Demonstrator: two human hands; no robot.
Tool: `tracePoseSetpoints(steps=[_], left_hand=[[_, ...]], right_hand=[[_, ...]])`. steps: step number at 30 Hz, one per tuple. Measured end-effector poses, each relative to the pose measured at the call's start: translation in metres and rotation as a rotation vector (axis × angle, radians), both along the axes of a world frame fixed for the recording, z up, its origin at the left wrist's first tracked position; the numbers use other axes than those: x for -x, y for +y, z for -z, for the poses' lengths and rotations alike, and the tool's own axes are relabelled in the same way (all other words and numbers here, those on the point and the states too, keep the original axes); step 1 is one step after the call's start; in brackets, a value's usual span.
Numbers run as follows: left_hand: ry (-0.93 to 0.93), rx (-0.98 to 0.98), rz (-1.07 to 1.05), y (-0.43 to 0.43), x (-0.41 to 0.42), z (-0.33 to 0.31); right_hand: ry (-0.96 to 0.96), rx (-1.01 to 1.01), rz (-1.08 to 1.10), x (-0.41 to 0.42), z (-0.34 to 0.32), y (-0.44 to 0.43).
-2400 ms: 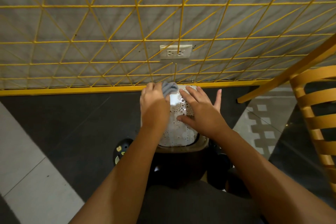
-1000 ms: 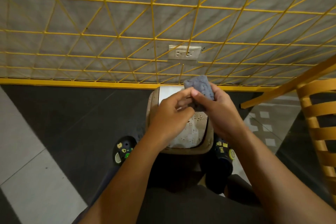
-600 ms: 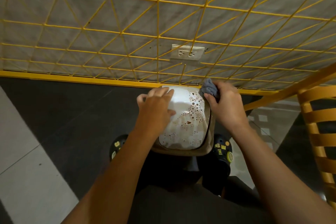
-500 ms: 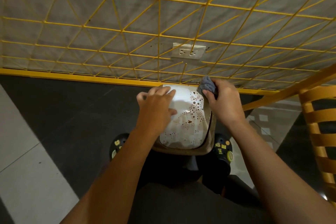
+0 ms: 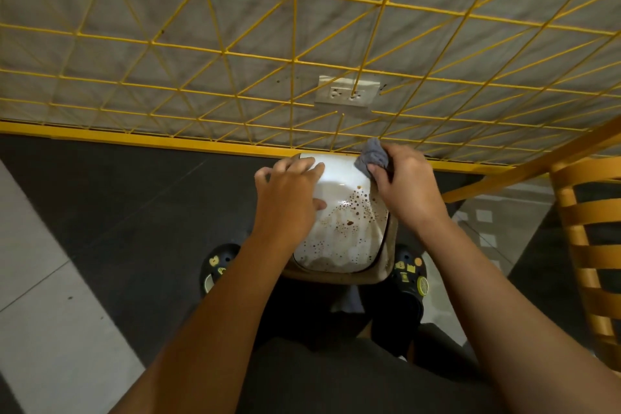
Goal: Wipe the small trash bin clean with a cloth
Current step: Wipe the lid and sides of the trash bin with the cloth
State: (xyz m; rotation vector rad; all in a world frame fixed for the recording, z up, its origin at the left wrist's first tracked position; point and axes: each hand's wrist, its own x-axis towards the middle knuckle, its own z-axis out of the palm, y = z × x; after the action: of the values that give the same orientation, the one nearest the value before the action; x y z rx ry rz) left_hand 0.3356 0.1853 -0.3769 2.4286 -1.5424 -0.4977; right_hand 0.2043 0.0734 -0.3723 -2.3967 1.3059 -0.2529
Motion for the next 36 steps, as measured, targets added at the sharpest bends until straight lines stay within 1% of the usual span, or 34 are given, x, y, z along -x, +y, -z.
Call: tracePoseSetpoints(steps=[2, 5, 7, 9, 13, 15, 17, 21, 24, 28, 31, 33, 36], left_hand=[[0.010, -0.001, 0.020, -0.002, 0.000, 0.000], [0.065, 0.009, 0.017, -0.003, -0.001, 0.000], [0.084, 0.014, 0.014, -0.003, -0.001, 0.000], [0.092, 0.013, 0.013, -0.003, -0.002, 0.000], [0.097, 0.007, 0.015, -0.003, -0.002, 0.002], [0.079, -0.004, 0.022, -0.004, -0.001, 0.002], [0.053, -0.018, 0.032, -0.006, 0.000, 0.002], [0.022, -0.023, 0.037, -0.006, 0.001, 0.002], [0.059, -0.020, 0.022, -0.006, 0.001, 0.002], [0.106, -0.008, 0.002, -0.005, 0.002, 0.003], [0.088, -0.018, 0.009, -0.006, 0.002, 0.001], [0.078, -0.026, 0.017, -0.006, 0.001, 0.000], [0.079, -0.023, 0.022, -0.005, 0.001, 0.000]], right_hand=[[-0.034, -0.013, -0.019, -0.010, 0.002, 0.003], [-0.088, -0.067, -0.132, -0.018, 0.001, 0.013], [-0.073, -0.049, -0.235, -0.013, 0.002, 0.018], [-0.043, -0.019, -0.278, -0.005, 0.001, 0.019], [-0.037, 0.018, -0.138, 0.006, 0.000, 0.001], [-0.044, -0.007, -0.053, 0.003, 0.000, -0.009], [-0.057, -0.037, -0.015, -0.006, 0.002, -0.011], [-0.114, -0.042, -0.109, -0.019, 0.005, 0.001], [-0.104, -0.021, -0.162, -0.011, 0.005, 0.006], [-0.072, 0.001, -0.055, 0.000, 0.002, -0.005], [-0.088, -0.012, -0.003, -0.010, 0.001, -0.004], [-0.110, -0.022, -0.059, -0.017, 0.001, 0.005], [-0.122, -0.035, -0.216, -0.013, -0.001, 0.020]])
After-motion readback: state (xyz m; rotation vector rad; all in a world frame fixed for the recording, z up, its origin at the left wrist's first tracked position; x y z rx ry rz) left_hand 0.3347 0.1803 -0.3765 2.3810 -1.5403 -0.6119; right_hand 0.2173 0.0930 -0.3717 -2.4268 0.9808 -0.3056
